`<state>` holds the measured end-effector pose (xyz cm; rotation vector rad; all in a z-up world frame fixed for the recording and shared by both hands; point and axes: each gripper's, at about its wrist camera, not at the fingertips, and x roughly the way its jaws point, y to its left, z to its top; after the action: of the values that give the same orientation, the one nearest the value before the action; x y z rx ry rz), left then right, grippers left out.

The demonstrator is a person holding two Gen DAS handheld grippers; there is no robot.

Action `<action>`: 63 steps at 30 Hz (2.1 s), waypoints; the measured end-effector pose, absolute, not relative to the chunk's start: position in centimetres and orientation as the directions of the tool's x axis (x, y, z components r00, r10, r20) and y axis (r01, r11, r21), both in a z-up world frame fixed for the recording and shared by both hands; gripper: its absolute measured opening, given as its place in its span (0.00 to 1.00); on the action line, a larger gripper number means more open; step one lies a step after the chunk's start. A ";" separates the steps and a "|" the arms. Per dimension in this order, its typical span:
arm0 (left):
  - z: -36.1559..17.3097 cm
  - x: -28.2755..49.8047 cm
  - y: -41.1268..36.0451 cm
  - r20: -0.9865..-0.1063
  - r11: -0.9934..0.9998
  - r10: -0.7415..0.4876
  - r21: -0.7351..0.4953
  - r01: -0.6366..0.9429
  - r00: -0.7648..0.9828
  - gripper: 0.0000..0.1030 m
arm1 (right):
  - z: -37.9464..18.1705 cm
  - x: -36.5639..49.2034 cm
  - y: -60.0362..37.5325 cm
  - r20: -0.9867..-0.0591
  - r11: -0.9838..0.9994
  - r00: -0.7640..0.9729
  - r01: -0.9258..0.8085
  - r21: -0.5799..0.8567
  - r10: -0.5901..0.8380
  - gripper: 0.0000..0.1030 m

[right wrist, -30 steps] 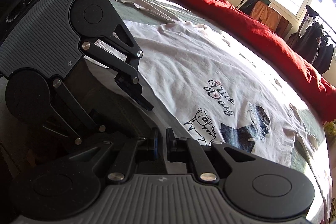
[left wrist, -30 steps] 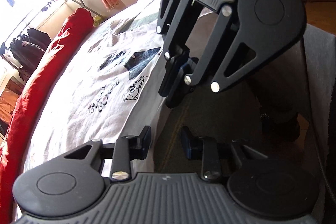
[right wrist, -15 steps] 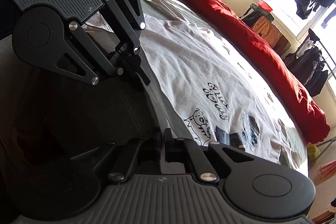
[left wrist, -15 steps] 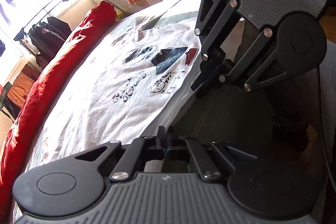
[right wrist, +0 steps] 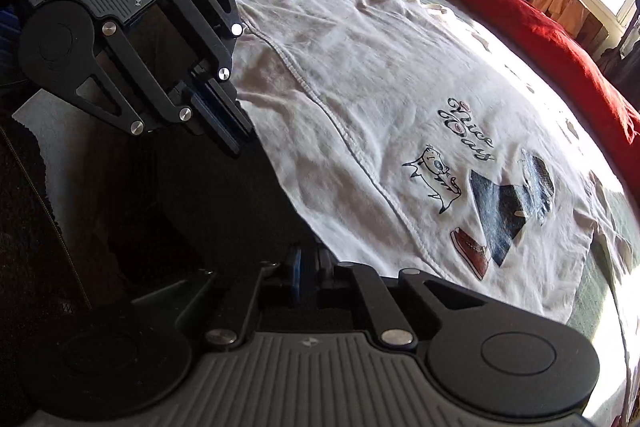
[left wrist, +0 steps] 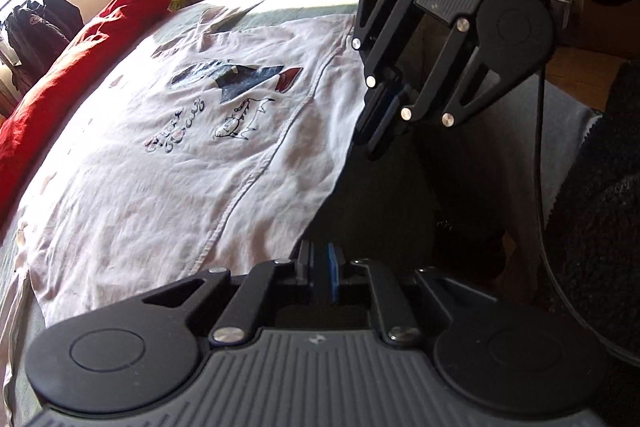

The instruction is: Fold clothes

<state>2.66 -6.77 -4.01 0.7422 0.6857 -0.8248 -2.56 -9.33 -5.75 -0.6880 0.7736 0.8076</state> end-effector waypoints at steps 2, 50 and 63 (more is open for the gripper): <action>-2.6 2.1 -5.8 -0.753 0.485 -0.399 0.310 0.818 0.523 0.11 | -4.5 -3.1 -10.4 -0.796 0.538 0.473 -0.812 -0.228 0.377 0.12; -5.3 20.5 7.6 -0.790 0.947 -0.281 -0.135 0.293 0.544 0.76 | -7.1 14.5 -26.1 -0.660 0.851 0.538 -0.359 0.384 0.525 0.94; -3.9 33.7 3.6 -0.774 0.884 -0.458 -0.345 0.314 0.437 0.79 | -4.4 26.4 -16.4 -0.595 0.719 0.420 -0.522 0.460 0.686 1.00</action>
<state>33.66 3.62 -3.87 -0.1582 1.0108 -0.4822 26.38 -16.41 -4.38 0.2170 0.8463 0.7638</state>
